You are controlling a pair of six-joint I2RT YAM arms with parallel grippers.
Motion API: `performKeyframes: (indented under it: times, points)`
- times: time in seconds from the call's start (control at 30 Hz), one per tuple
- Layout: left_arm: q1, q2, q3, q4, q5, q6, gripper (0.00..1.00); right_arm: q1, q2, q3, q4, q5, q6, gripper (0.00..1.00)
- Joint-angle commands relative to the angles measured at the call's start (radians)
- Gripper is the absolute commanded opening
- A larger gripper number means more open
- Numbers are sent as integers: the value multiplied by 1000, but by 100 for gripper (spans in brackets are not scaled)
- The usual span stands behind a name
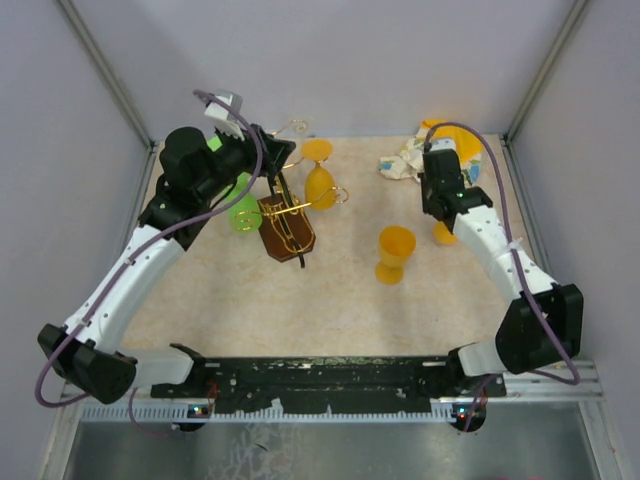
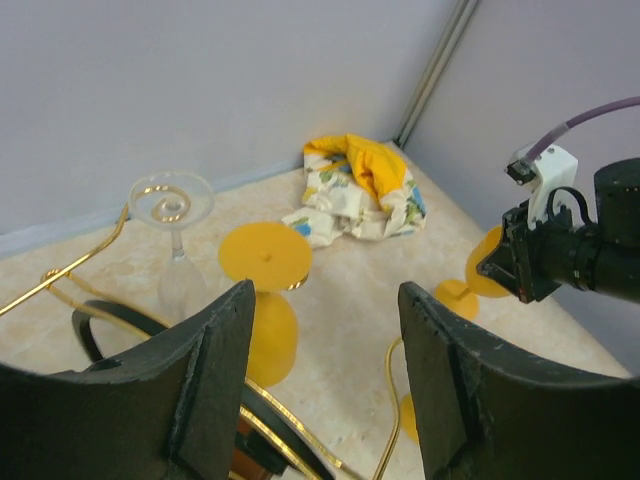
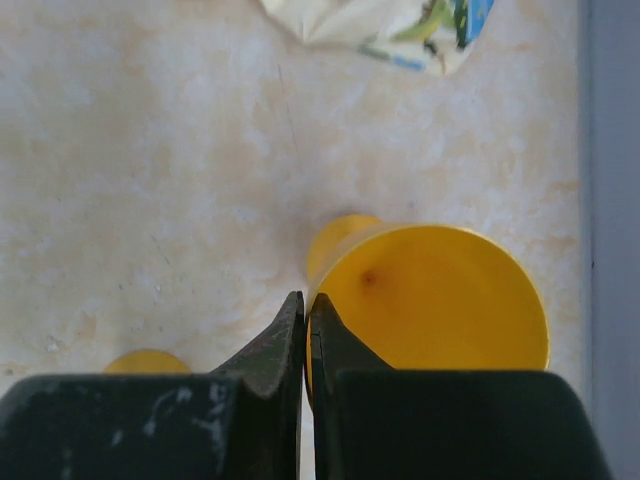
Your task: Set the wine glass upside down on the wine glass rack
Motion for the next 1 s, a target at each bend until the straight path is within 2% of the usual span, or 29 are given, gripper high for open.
performKeyframes:
  times: [0.0,0.07,0.13,0.3,0.47,0.67,0.83,0.97]
  points:
    - [16,69,147,-80,-2,-144,66,-7,-6,216,8,-5,-58,0]
    - [30,137,224,-130,28,-239,66,3,-8,305,15,-22,-78,0]
    - [50,178,265,-126,116,-344,66,37,-17,354,52,-19,-112,0]
    - [109,199,229,23,226,-629,65,218,-77,339,303,42,-296,0]
    - [168,178,213,43,200,-854,64,315,-144,256,581,-24,-376,0]
    - [213,125,115,135,195,-1143,63,493,-148,127,936,12,-594,0]
    - [221,64,-32,304,180,-1387,58,559,-107,57,1110,-35,-637,0]
    - [221,42,-59,343,165,-1453,57,614,-65,20,1244,-73,-678,0]
